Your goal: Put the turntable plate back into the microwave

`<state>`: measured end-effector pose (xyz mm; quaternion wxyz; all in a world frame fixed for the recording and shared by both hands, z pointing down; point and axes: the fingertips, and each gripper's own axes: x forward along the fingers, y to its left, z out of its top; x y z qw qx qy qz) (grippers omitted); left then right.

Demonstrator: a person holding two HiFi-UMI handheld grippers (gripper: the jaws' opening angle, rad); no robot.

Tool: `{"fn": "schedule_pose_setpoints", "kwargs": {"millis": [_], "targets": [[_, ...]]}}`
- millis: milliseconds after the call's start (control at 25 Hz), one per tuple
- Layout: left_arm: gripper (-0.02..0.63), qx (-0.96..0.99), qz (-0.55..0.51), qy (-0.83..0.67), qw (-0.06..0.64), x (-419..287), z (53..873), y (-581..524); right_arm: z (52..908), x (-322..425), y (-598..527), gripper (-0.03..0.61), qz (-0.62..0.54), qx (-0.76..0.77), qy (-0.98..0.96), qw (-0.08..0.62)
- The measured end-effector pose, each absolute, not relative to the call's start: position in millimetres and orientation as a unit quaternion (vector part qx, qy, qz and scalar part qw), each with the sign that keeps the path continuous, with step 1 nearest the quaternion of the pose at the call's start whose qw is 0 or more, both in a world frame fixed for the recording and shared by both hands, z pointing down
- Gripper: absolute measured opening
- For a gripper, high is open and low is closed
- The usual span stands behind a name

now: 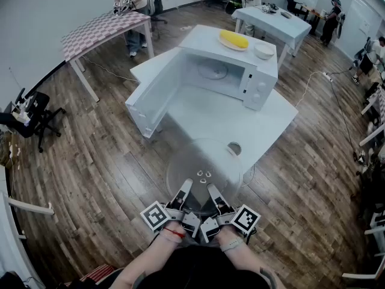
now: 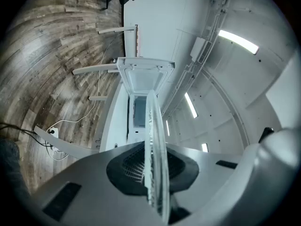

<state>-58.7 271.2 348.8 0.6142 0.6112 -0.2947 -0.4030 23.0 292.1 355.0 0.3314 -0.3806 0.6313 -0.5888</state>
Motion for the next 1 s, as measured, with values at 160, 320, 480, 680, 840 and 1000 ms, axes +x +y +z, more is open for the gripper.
{"fn": "schedule_pose_setpoints", "kwargs": {"millis": [160, 320, 480, 680, 840, 1000], "targets": [[0.049, 0.617, -0.411, -0.289, 0.606, -65, 345, 274, 352, 15, 294, 0.041, -0.583, -0.373, 0.637, 0.339], [0.049, 0.616, -0.413, -0.295, 0.603, -75, 347, 279, 353, 6, 298, 0.041, -0.583, -0.370, 0.643, 0.332], [0.049, 0.614, -0.418, -0.295, 0.601, -84, 349, 281, 354, -2, 300, 0.041, -0.580, -0.368, 0.649, 0.327], [0.049, 0.607, -0.421, -0.288, 0.609, -83, 356, 279, 361, -2, 298, 0.041, -0.580, -0.377, 0.649, 0.317], [0.049, 0.602, -0.419, -0.285, 0.617, -76, 361, 274, 366, 3, 292, 0.041, -0.585, -0.377, 0.648, 0.310], [0.049, 0.604, -0.407, -0.285, 0.623, -69, 367, 262, 370, 10, 282, 0.041, -0.589, -0.383, 0.640, 0.310]]}}
